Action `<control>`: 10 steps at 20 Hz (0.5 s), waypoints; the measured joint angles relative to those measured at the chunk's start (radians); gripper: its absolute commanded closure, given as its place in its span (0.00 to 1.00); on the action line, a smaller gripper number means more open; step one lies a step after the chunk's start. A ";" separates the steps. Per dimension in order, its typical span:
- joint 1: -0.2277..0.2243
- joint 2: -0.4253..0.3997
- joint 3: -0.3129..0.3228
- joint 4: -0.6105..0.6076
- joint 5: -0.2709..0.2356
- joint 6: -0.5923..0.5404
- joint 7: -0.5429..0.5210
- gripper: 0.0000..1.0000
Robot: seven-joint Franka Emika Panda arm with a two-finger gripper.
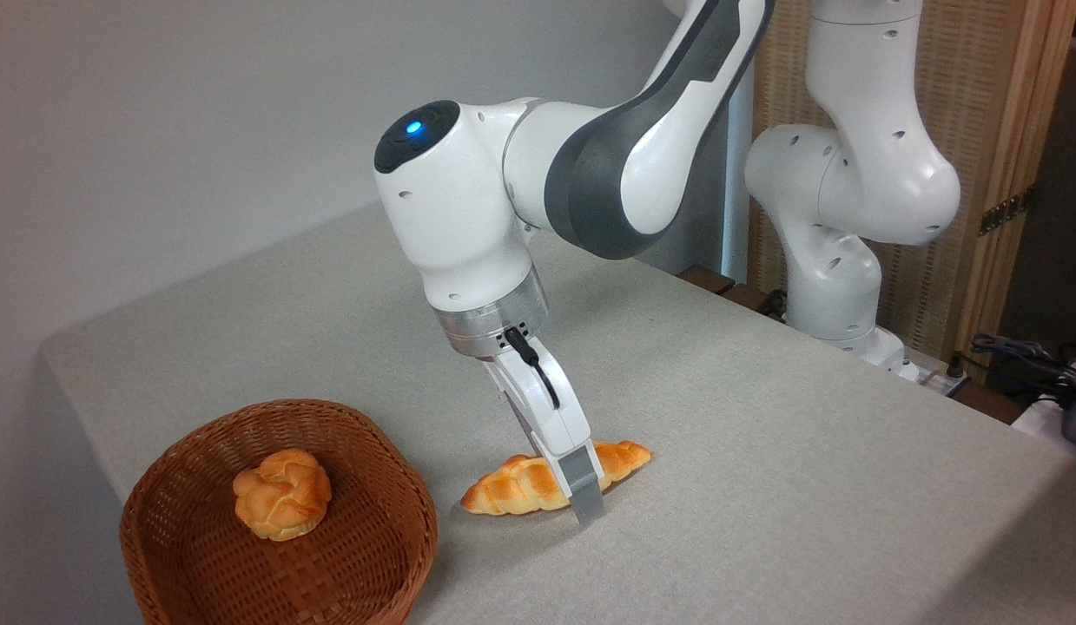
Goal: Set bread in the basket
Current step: 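Close the gripper around the middle of the braided roll, then lift the braided roll and carry it over the wicker basket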
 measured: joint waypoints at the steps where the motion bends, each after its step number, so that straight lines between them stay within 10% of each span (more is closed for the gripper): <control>1: 0.000 0.001 0.000 0.000 -0.006 0.000 0.000 0.78; 10: 0.000 0.006 -0.019 0.000 -0.032 -0.006 0.001 0.82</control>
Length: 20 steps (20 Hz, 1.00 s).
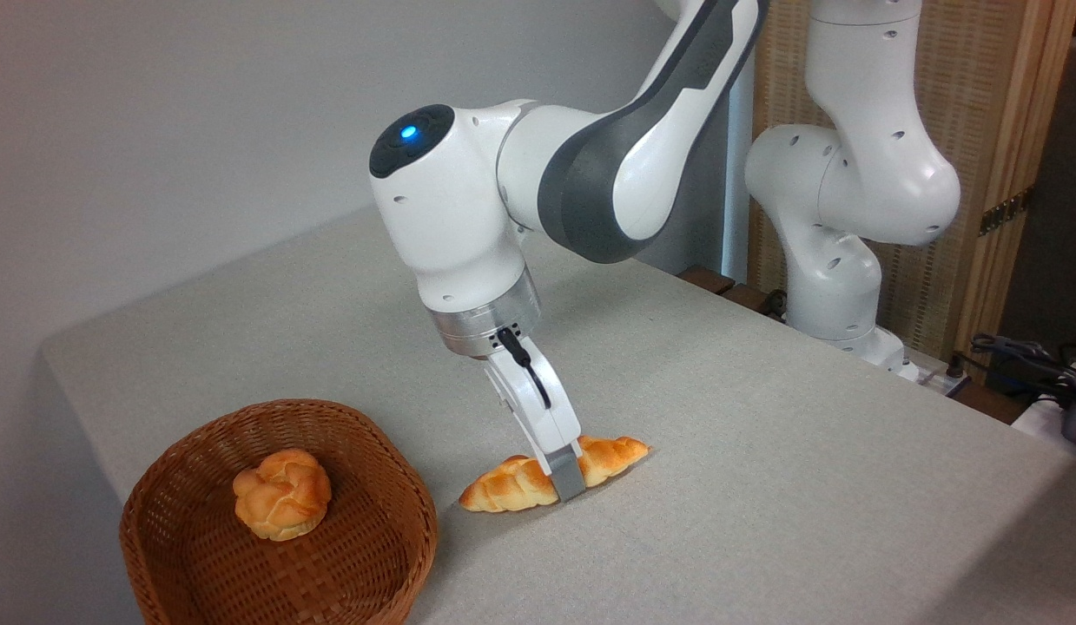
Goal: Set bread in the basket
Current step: 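Lift the braided roll and carry it over the wicker basket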
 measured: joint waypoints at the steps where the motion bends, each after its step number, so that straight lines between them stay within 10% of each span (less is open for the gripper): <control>1: 0.000 0.000 -0.003 0.000 0.000 -0.001 0.000 0.83; 6: 0.000 -0.002 -0.004 0.029 -0.002 -0.045 0.000 0.82; 12: 0.006 0.004 -0.002 0.392 -0.101 -0.434 0.026 0.82; 20: 0.025 0.221 -0.001 0.647 -0.185 -0.258 -0.008 0.74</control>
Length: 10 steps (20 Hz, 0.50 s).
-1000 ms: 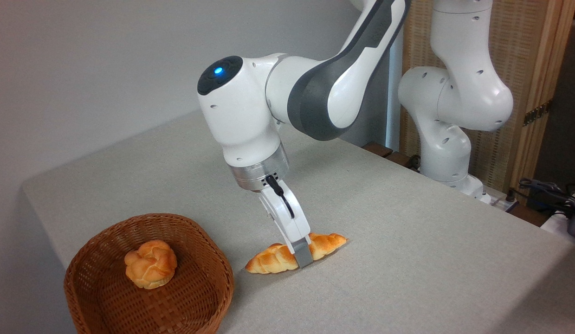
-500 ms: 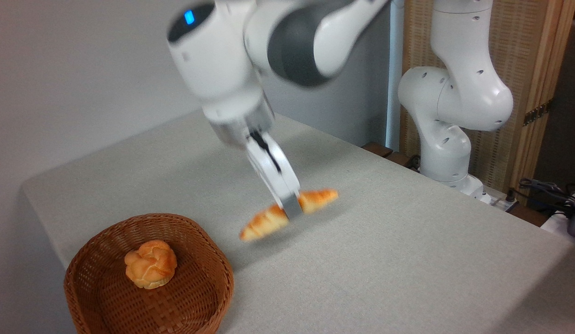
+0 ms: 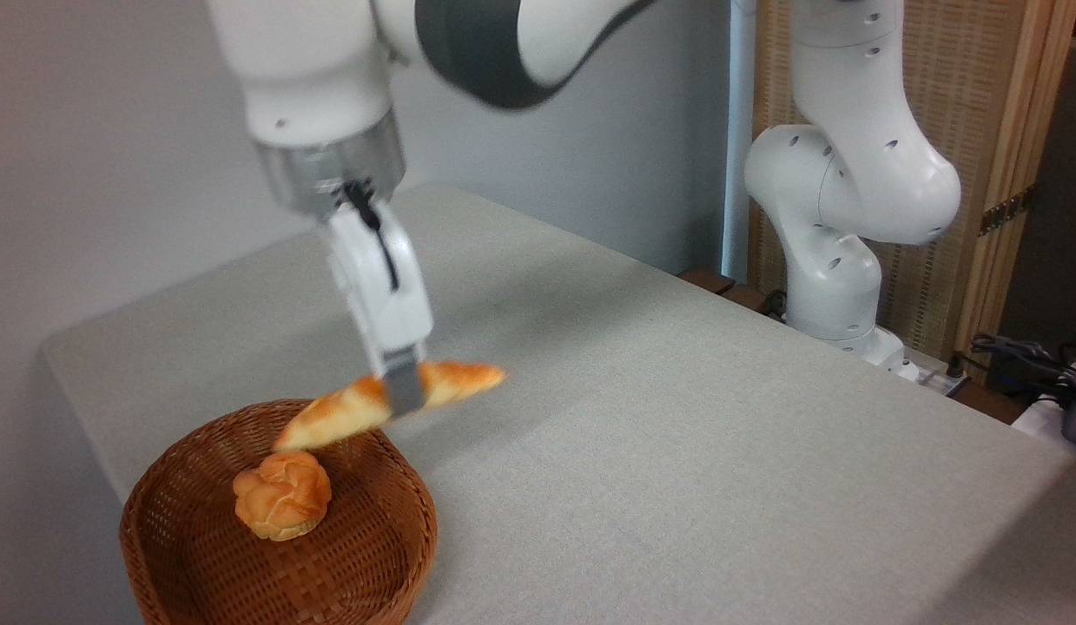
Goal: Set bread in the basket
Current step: 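Lift the braided roll and carry it over the wicker basket, then lower the roll into the basket beside the round bun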
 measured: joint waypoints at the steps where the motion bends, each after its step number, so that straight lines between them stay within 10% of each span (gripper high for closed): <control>1: 0.008 0.026 0.000 0.005 -0.016 0.050 -0.020 0.66; 4: 0.026 0.091 0.000 0.013 -0.042 0.176 -0.069 0.05; 10: 0.027 0.176 -0.012 0.018 -0.043 0.274 -0.071 0.00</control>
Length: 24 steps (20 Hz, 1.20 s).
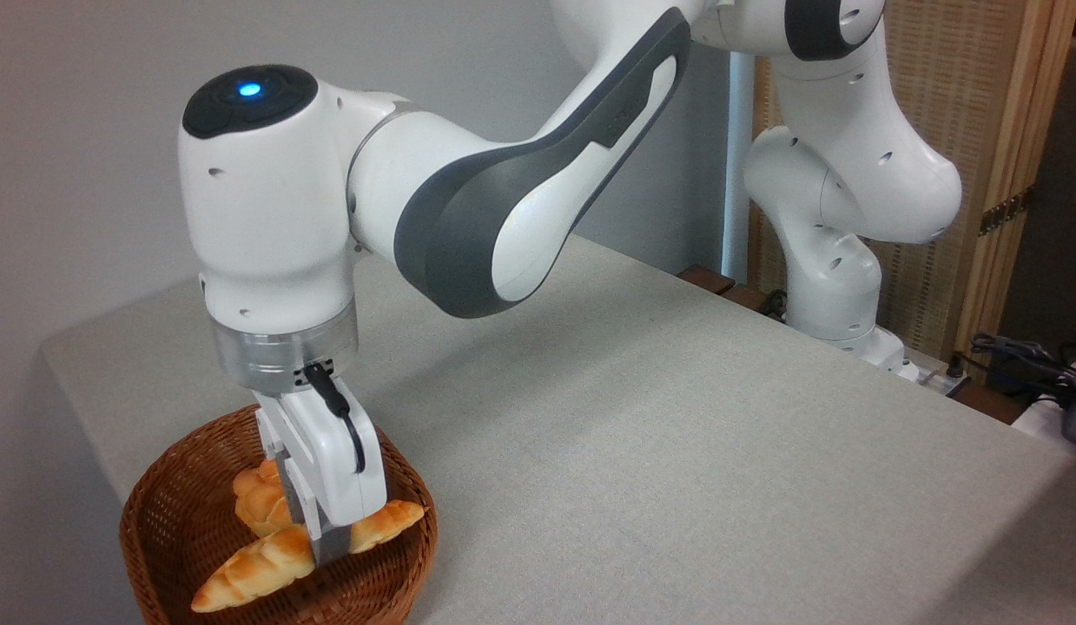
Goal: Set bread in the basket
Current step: 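Lower the roll into the basket beside the round bun, then open the gripper to release the roll and lift away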
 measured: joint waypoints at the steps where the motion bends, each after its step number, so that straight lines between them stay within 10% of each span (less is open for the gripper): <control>1: 0.000 0.003 -0.002 0.001 0.000 0.000 0.000 0.00; 18: 0.023 -0.006 -0.031 0.042 0.053 -0.012 -0.005 0.00; 24: 0.060 -0.184 -0.032 0.058 0.059 -0.282 -0.033 0.00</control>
